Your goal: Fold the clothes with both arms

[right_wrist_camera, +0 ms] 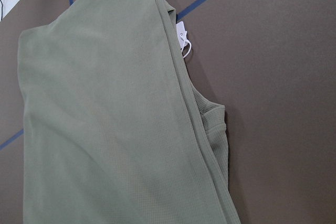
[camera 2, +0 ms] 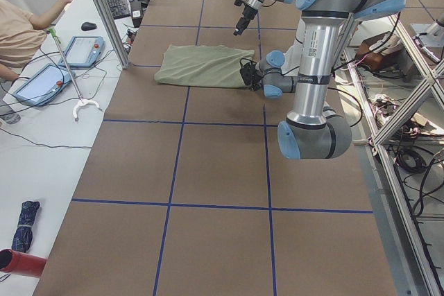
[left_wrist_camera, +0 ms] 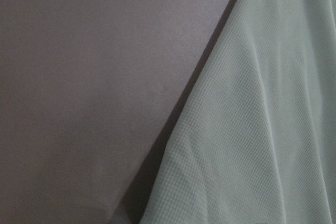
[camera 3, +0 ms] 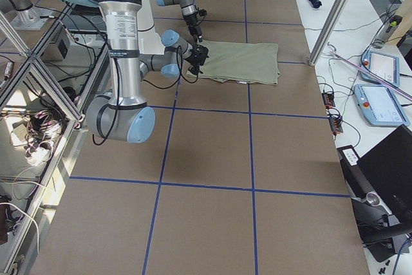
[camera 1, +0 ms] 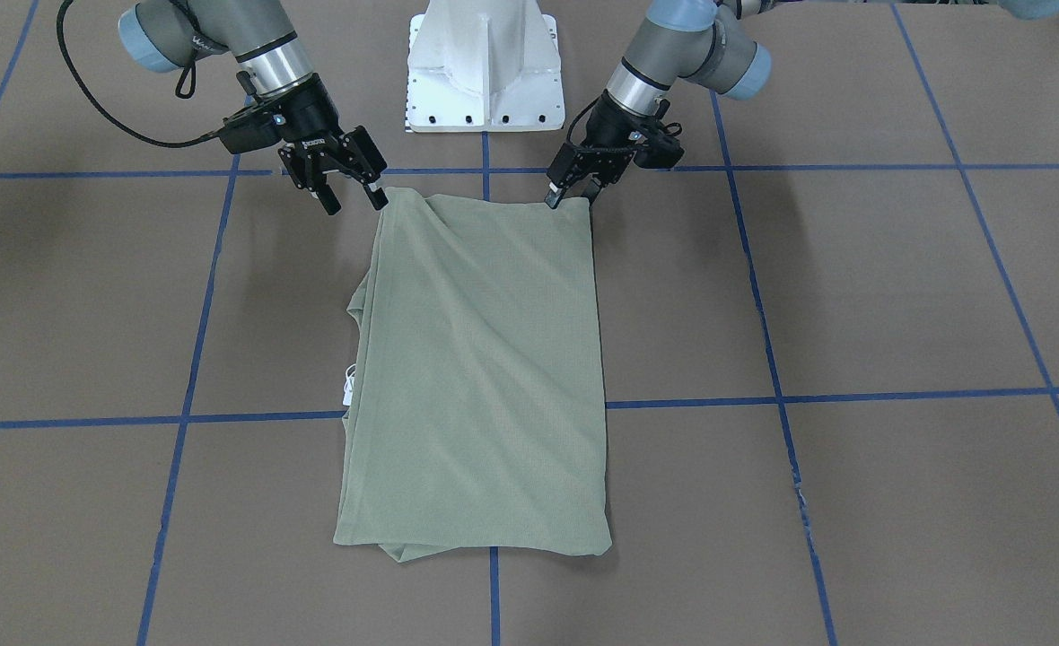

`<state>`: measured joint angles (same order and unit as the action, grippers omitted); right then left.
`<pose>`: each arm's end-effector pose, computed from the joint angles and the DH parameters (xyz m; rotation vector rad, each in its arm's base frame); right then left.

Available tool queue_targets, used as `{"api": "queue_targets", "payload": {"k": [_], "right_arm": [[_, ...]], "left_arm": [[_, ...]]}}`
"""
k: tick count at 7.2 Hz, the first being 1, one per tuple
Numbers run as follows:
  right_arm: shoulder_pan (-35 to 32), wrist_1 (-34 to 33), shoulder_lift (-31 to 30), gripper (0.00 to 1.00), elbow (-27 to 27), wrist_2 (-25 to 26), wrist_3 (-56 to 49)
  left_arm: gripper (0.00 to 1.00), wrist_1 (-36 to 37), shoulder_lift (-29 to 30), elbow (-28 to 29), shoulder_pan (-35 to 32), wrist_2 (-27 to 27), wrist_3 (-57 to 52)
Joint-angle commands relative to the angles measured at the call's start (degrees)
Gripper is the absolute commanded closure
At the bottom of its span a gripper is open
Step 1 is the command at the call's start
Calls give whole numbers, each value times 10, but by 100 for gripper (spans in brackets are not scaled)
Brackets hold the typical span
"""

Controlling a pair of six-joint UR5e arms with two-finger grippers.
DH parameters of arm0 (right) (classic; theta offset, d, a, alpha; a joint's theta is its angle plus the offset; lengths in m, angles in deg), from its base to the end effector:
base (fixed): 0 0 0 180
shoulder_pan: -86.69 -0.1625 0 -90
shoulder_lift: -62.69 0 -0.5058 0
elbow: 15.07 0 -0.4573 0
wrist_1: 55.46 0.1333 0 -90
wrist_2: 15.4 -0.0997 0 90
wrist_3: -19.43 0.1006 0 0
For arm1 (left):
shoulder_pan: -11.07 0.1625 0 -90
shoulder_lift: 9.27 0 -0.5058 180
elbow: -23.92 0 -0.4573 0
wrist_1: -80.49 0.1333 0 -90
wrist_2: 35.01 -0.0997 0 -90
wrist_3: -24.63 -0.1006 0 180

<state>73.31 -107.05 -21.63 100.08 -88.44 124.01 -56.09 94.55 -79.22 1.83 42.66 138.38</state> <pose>-0.5150 -0.2897 0.3723 0.2505 -1.2217 0.6029 0.6176 -0.2573 0.3786 0.0223 1.3162 -0.6300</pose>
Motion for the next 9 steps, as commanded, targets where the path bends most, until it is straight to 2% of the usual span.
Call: {"api": "queue_targets", "payload": {"k": [1,2,3,4,5,6,7,9], "right_arm": [[0,0,0,0,1,0,0],[0,0,0,0,0,0,0],[2,-3,6,0,-4,1,0],[5,-7,9,0,-8,3,21],[6,-71,41,1,-8,4,80],[11,-189,108,2,-9,3,123],[28,-273,155,1,-20,3,150],[49,-279,164,1,-51,15,163]], "left_arm": [[73,0,2,1,0,-6,0],[96,0,0,1,0,-6,0],[100,0,-2,-2,0,-7,-2],[100,0,-2,-6,0,-7,-3],[100,0,-2,-7,0,-7,-3],[100,0,0,-7,0,-7,-3],[100,0,1,-7,0,-7,-3],[100,0,2,-7,0,-7,-4]]}}
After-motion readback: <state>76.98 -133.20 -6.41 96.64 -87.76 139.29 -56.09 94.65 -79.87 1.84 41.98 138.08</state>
